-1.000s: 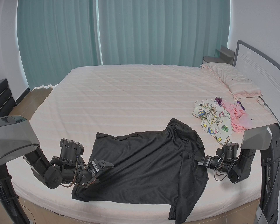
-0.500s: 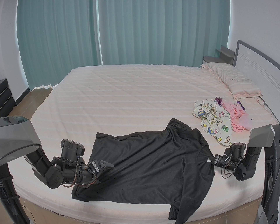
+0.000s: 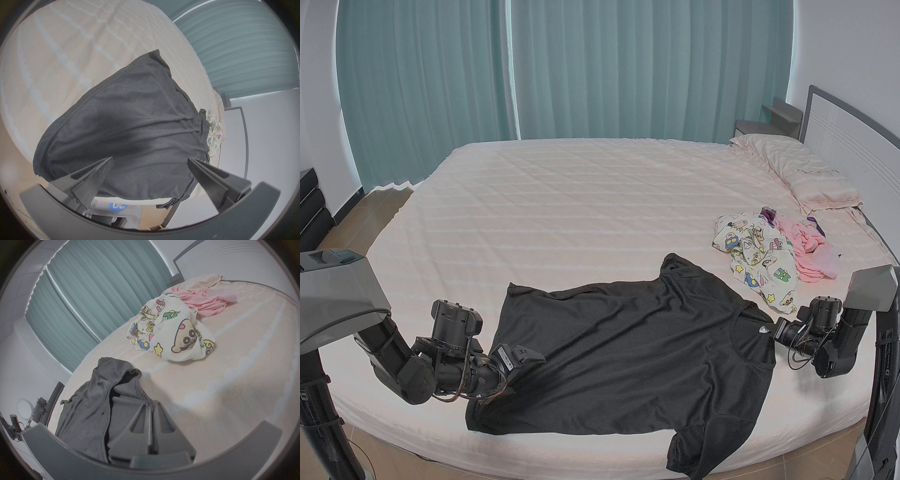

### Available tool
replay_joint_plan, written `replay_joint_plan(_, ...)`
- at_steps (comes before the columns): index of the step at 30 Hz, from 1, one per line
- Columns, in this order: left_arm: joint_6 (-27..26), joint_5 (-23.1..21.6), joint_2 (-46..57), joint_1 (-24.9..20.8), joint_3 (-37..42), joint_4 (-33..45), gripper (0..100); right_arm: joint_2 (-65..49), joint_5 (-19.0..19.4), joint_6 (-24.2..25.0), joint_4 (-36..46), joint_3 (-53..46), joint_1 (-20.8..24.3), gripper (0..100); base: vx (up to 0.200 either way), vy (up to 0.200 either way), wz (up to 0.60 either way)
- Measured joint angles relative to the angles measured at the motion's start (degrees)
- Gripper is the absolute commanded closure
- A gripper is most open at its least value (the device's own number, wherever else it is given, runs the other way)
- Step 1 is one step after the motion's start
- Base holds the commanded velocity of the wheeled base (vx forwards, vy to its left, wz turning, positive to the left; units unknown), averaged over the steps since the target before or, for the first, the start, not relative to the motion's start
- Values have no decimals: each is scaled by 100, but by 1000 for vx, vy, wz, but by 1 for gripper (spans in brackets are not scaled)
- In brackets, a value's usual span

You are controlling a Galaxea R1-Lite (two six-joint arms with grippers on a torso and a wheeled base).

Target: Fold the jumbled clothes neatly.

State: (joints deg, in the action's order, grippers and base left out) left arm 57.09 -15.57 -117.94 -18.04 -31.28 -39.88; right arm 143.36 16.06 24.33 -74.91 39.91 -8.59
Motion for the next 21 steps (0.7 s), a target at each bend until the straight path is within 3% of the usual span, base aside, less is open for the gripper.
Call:
replay_joint_plan(2,0,0,-9,0,0,0,0,18,1,0,13,44,-6,100,0,0,0)
replay_joint_plan(3,-2,0,-13,0,0,0,0,27,1,0,28,79,-11,0,0,0,0)
replay_joint_plan(11,-5,30,-44,0,0,0,0,72,-10,35,41,399,-33,0,0,0,0)
replay_joint_plan(18,-11,60,-50,-11,52,-5,0,-56,-22,95,-24,40,-179,0,0,0,0)
replay_joint_plan(21,-11,79,-50,-26,83,-2,0,-207,-22,141,-27,-149,-319,0,-200,0,0)
